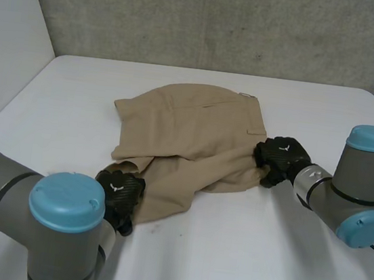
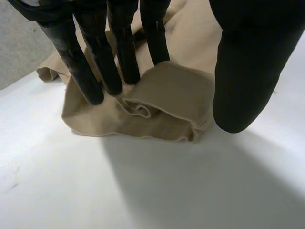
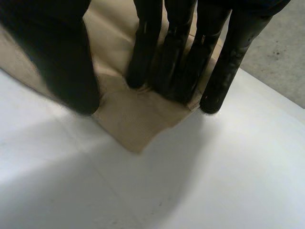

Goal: Fold the shorts.

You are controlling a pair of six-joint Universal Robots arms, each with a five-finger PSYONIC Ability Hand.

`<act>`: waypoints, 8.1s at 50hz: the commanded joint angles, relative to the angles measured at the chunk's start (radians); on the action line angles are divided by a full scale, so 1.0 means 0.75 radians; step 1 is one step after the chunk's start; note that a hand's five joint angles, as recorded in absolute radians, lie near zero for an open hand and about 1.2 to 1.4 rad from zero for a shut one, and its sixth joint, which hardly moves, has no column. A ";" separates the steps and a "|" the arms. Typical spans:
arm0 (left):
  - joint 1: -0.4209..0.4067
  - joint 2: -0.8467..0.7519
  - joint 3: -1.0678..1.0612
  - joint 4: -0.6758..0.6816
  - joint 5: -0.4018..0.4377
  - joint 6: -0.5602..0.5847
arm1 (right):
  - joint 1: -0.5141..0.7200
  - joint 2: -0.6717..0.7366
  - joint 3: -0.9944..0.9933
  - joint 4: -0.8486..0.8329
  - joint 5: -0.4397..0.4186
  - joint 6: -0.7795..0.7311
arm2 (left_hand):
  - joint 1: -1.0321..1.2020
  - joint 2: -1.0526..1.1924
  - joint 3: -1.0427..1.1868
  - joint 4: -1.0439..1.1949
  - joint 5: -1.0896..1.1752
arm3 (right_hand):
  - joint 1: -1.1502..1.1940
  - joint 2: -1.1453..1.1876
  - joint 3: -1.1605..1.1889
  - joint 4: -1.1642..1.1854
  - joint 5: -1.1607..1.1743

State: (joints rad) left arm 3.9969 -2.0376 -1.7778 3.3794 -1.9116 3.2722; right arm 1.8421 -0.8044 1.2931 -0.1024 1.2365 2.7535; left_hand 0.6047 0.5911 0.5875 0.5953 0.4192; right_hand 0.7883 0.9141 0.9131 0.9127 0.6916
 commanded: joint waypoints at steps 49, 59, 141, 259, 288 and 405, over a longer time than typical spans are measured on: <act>0.283 0.054 0.078 0.076 0.013 0.077 | 0.006 0.038 -0.002 -0.056 -0.076 -0.072 | 1.055 1.074 1.078 1.068 1.070 | 0.111 -0.056 -0.055 -0.055 0.008; 0.277 0.056 0.076 0.074 0.017 0.077 | 0.004 -0.011 -0.002 -0.045 -0.074 -0.088 | 0.341 0.360 0.364 0.354 0.356 | 0.811 0.643 0.644 0.645 0.707; 0.203 0.066 0.028 -0.115 0.182 -0.135 | 0.023 -0.122 0.018 0.235 0.221 -0.029 | -0.021 -0.002 0.002 -0.008 -0.006 | 0.811 0.643 0.644 0.645 0.707; 0.330 -0.674 1.319 -0.438 0.508 0.241 | -0.006 0.574 -1.119 -0.250 0.319 0.256 | -0.228 -0.210 -0.205 -0.215 -0.213 | 0.811 0.643 0.644 0.645 0.707; 0.275 -0.501 1.131 -0.444 0.518 0.233 | -0.008 -0.314 0.071 0.012 0.153 -0.084 | -0.040 -0.022 -0.017 -0.028 -0.026 | -0.523 -0.691 -0.690 -0.689 -0.627; 0.074 0.483 0.008 -0.153 0.168 0.229 | -0.392 -0.629 0.589 0.181 -0.256 -0.411 | 1.055 1.074 1.078 1.068 1.070 | 0.811 0.643 0.644 0.645 0.707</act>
State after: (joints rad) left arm 4.0522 -1.8933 -1.7462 3.3413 -1.7786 3.4435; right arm 1.5436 -1.1596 1.7436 -0.0613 1.0409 2.4426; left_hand 1.1356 1.1939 1.1851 1.1929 0.9740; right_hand 0.8995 1.1802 1.1821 1.1917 0.9660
